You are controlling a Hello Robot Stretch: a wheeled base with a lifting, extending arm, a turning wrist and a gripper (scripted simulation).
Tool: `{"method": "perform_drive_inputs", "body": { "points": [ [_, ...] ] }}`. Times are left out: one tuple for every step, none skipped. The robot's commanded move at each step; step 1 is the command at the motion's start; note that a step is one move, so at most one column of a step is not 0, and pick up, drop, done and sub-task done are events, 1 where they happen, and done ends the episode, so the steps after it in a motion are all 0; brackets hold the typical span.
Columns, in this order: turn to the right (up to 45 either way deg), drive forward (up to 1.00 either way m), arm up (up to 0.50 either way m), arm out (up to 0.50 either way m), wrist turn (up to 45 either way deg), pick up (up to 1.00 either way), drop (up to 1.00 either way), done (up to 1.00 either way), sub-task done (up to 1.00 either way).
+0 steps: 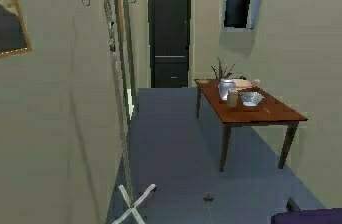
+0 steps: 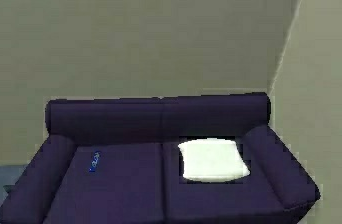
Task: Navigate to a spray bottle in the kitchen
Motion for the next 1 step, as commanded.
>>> {"method": "perform_drive_inputs", "body": {
  "points": [
    [0.0,0.6,0.0,0.0,0.0,0.0,0.0,0.0,0.0]
  ]
}}
